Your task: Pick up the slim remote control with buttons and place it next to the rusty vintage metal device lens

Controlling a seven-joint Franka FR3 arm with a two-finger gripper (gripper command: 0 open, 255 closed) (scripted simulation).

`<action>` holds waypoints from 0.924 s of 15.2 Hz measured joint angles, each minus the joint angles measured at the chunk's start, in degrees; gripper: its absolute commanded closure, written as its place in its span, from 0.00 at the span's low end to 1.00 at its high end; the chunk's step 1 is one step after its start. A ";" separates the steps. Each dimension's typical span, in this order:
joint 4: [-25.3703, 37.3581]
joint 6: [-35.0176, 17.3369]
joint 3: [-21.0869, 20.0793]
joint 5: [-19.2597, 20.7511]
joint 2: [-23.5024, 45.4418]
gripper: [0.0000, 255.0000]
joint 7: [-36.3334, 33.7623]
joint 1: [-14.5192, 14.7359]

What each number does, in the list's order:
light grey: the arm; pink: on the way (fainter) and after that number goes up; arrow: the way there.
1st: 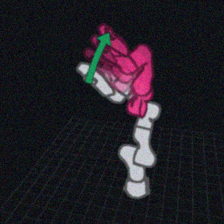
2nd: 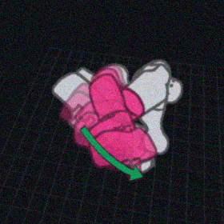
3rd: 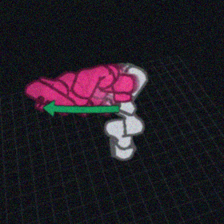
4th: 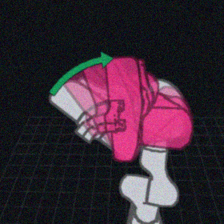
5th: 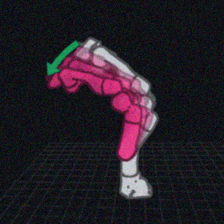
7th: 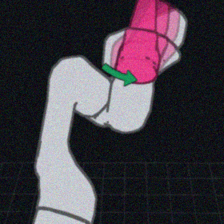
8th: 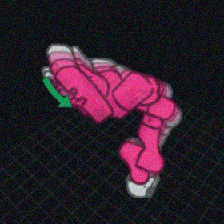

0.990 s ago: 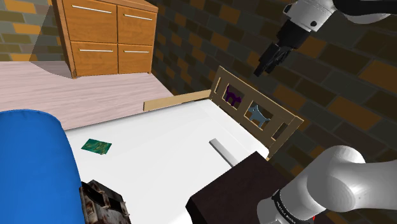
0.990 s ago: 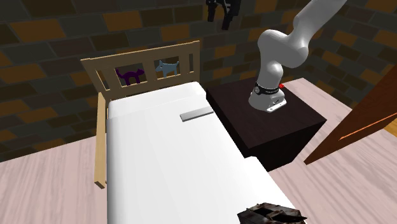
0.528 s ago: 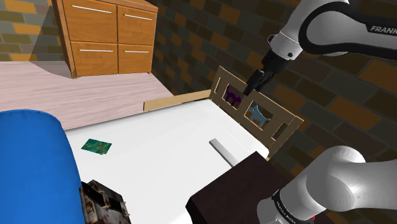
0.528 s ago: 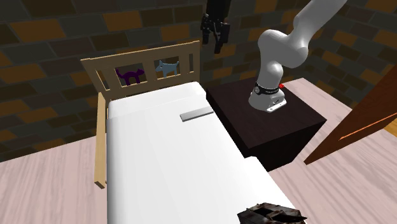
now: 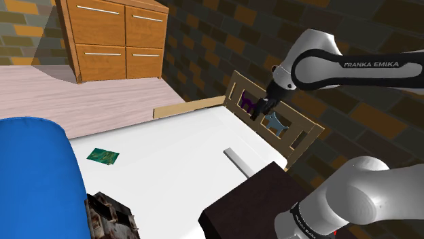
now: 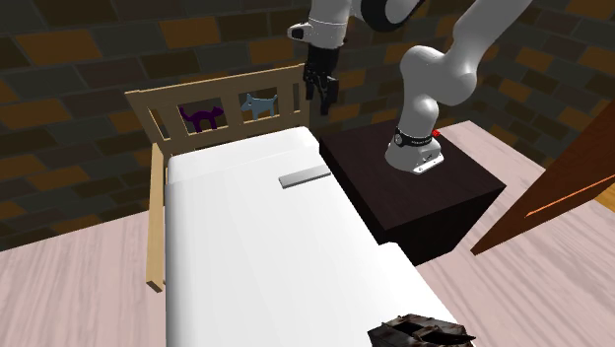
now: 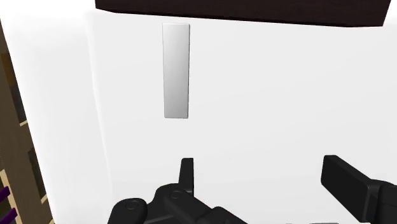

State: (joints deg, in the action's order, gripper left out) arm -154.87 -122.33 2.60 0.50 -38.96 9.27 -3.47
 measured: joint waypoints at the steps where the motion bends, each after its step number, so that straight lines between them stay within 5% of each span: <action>1: -1.38 -2.22 0.31 0.16 1.09 0.00 0.25 -0.21; 14: -8.51 -32.32 5.63 0.22 27.10 0.00 5.81 -1.95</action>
State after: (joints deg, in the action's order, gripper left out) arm -163.38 -154.66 8.24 0.71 -11.86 15.08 -5.41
